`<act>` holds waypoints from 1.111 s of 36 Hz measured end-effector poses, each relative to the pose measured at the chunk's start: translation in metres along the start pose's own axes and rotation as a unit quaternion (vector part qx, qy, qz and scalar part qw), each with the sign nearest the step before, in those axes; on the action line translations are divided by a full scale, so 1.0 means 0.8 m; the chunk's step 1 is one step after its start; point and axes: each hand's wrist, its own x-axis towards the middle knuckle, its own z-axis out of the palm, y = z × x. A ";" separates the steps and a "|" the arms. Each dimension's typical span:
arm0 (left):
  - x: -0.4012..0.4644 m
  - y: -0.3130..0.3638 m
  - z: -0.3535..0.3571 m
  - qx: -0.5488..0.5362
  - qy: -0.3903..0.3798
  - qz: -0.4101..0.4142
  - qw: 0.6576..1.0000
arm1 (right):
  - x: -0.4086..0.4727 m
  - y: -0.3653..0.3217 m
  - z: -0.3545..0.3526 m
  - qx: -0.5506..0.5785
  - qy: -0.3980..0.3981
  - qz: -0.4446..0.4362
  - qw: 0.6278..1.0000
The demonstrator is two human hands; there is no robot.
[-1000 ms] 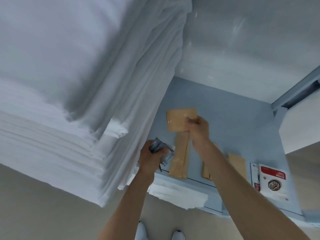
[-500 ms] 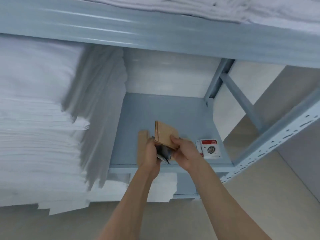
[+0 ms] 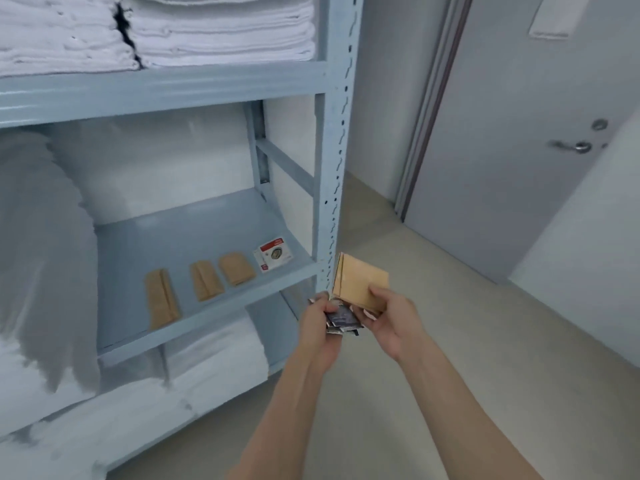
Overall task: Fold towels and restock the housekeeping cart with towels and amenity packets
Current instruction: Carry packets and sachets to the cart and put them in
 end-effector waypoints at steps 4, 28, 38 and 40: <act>-0.011 -0.030 0.033 0.027 0.013 0.001 1.000 | -0.019 -0.033 -0.044 -0.023 0.020 -0.060 0.998; 0.214 -0.052 0.138 -0.180 -0.059 -0.130 0.973 | 0.149 -0.152 -0.098 0.159 0.118 -0.044 0.979; 0.306 -0.059 0.258 -0.038 -0.125 -0.154 0.979 | 0.230 -0.240 -0.098 0.185 0.097 -0.100 0.973; 0.322 -0.064 0.276 -0.024 -0.138 -0.159 0.977 | 0.245 -0.257 -0.104 0.181 0.106 -0.103 0.972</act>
